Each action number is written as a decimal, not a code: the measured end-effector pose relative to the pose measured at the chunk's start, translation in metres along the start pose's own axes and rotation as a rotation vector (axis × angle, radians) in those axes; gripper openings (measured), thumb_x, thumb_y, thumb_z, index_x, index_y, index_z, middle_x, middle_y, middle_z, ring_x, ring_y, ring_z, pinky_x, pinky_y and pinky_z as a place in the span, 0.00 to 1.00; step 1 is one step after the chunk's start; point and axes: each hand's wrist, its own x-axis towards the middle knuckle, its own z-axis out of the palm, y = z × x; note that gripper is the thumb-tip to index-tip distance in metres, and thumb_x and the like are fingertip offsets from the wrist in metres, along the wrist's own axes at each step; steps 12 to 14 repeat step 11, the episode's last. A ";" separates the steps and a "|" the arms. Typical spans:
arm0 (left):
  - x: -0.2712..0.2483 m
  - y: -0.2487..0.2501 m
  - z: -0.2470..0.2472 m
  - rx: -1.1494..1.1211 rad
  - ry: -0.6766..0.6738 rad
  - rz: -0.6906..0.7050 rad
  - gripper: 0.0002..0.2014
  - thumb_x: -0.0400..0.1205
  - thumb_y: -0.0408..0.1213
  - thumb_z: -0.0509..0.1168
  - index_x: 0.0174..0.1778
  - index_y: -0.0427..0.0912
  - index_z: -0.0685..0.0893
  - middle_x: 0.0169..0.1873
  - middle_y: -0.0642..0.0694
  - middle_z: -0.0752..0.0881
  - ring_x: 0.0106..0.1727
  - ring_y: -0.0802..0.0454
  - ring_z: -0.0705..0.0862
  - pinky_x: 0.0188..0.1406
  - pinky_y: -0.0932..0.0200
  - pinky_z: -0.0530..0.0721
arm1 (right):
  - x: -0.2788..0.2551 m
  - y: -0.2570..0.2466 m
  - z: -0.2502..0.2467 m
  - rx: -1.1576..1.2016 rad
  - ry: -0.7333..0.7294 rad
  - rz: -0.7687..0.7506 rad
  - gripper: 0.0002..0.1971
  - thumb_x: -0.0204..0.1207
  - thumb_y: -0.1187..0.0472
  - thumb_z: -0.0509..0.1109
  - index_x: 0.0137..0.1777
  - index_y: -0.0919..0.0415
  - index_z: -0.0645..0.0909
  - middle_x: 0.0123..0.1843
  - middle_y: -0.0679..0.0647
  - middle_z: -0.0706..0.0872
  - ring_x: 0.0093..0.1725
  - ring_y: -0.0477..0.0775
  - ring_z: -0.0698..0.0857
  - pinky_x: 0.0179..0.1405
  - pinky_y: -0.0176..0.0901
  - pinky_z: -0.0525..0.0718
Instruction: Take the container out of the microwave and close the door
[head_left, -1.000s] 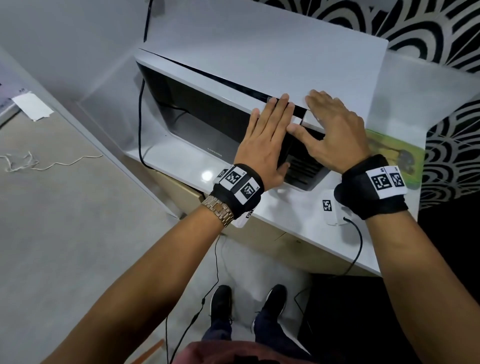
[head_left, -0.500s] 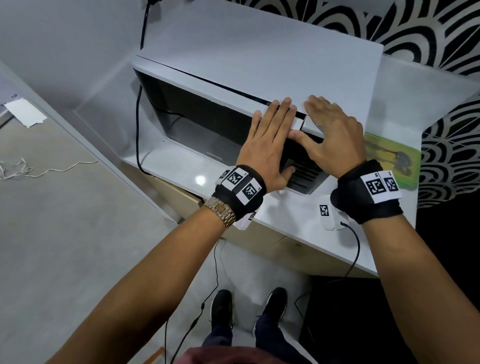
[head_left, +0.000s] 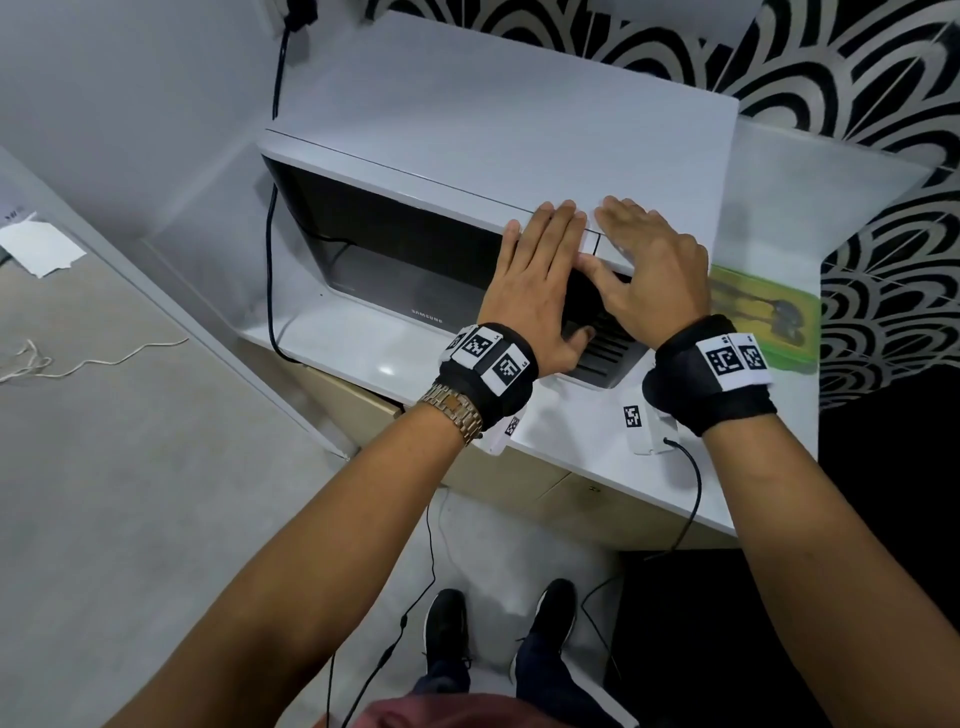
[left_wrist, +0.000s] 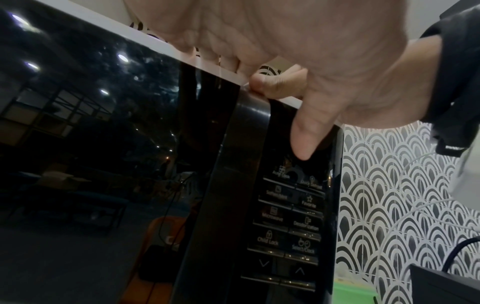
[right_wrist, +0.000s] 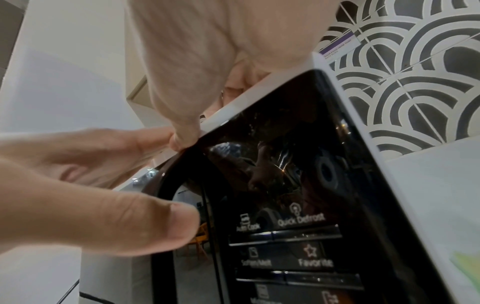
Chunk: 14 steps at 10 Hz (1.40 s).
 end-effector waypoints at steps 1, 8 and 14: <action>-0.001 0.001 -0.001 0.011 -0.007 -0.004 0.55 0.64 0.57 0.69 0.85 0.36 0.53 0.85 0.40 0.55 0.87 0.41 0.50 0.85 0.39 0.44 | 0.000 -0.002 -0.002 0.005 -0.010 0.007 0.27 0.84 0.46 0.69 0.79 0.60 0.79 0.83 0.56 0.78 0.85 0.54 0.74 0.86 0.53 0.69; 0.004 0.013 -0.029 0.134 -0.180 -0.046 0.49 0.71 0.54 0.61 0.86 0.38 0.48 0.86 0.41 0.49 0.87 0.43 0.46 0.84 0.37 0.44 | -0.026 -0.021 -0.015 -0.108 -0.202 0.079 0.41 0.85 0.45 0.65 0.91 0.61 0.52 0.93 0.59 0.53 0.93 0.60 0.51 0.92 0.58 0.48; 0.008 0.094 -0.070 -0.099 -0.086 -0.066 0.45 0.74 0.64 0.56 0.86 0.48 0.52 0.87 0.44 0.46 0.87 0.42 0.44 0.83 0.35 0.44 | -0.077 0.027 -0.110 0.049 -0.097 0.194 0.38 0.87 0.41 0.60 0.91 0.55 0.53 0.93 0.59 0.53 0.92 0.59 0.53 0.89 0.66 0.56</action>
